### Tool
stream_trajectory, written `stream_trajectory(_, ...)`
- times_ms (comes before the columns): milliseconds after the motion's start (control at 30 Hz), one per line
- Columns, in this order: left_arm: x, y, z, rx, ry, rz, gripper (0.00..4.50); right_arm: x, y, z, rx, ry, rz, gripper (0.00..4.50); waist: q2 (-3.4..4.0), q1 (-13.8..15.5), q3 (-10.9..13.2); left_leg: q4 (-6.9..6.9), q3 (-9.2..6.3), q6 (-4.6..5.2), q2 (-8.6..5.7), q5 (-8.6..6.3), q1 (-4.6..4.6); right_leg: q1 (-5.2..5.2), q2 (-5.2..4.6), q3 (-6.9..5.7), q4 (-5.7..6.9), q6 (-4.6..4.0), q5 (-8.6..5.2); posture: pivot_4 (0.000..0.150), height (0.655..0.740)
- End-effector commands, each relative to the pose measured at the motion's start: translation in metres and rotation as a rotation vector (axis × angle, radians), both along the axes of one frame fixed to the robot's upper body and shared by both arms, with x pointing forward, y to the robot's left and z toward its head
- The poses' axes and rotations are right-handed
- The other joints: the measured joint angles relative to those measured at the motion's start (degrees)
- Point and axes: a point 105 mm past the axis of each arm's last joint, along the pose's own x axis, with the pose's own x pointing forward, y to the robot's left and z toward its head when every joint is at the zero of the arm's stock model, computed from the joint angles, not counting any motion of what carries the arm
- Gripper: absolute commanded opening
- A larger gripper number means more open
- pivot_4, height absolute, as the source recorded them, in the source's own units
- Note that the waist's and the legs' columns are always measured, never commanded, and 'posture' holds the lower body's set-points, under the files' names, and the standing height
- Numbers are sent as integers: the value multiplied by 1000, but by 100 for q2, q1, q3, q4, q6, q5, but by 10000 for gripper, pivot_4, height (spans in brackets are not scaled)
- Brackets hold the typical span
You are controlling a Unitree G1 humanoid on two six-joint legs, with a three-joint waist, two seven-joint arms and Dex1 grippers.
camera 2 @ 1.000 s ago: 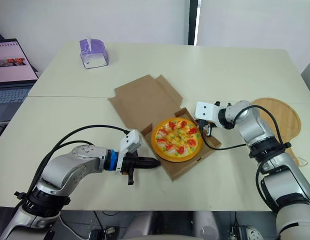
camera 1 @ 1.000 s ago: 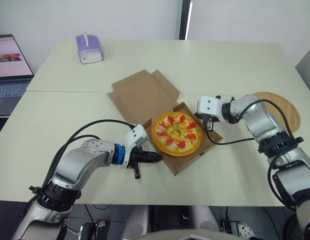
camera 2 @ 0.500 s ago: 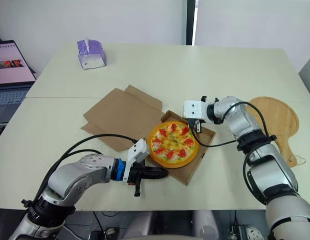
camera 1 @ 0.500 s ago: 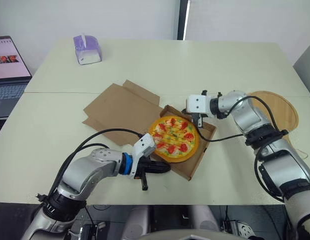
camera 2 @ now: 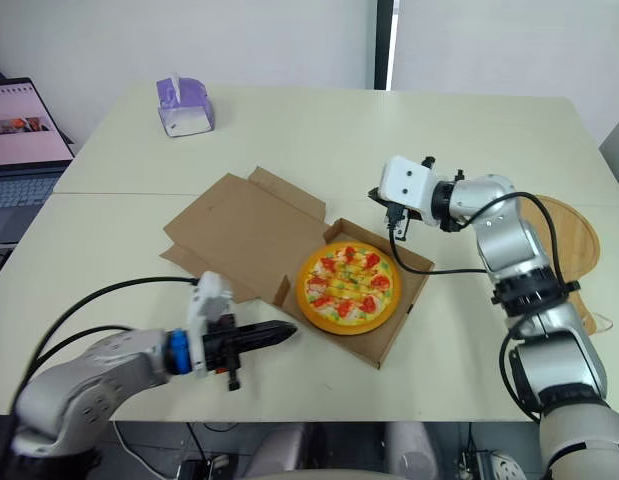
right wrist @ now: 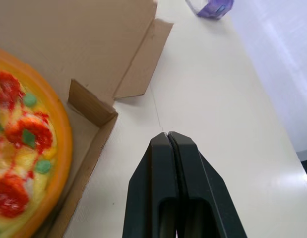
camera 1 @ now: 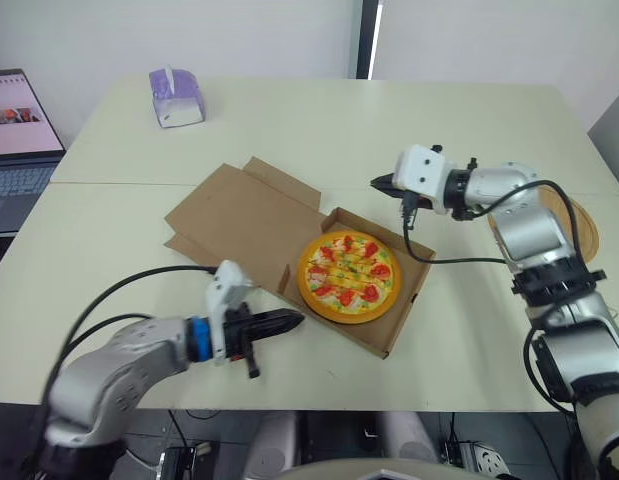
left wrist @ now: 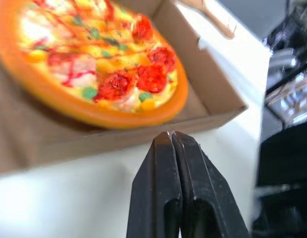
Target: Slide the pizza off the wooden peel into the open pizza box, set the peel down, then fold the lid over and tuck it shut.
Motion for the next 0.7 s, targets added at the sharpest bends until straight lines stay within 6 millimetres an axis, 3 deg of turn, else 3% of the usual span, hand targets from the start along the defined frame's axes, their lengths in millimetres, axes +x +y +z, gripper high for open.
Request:
stream_trajectory(33,-6,30,22,-124,51,123,8809,-39,3,22,122,94,107,3776,2,37,1,1,-2,0,0,0,0,1,0,-1,1,0,0,1500,7251)
stream_trajectory(267,-9,111,17,-328,228,553,30801,-86,12,20,169,299,224,25848,4,47,2,4,-10,14,0,-8,19,24,0,-10,1,0,0,1500,7251)
stream_trajectory(400,14,129,12,-403,214,777,44064,-90,18,22,182,320,237,40456,1,64,1,4,-11,7,-1,-4,19,25,-4,-11,0,0,0,1500,7251)
stream_trajectory(433,20,129,11,-417,212,810,45000,-90,19,23,182,321,237,43914,-5,90,-1,5,-12,3,-2,-1,18,25,-5,-12,0,0,0,1500,7251)
stream_trajectory(700,68,113,10,-498,266,934,45000,-91,22,20,153,319,240,44524,-22,133,-12,6,-13,-2,-8,0,17,25,-8,-12,-1,0,1,1500,7251)
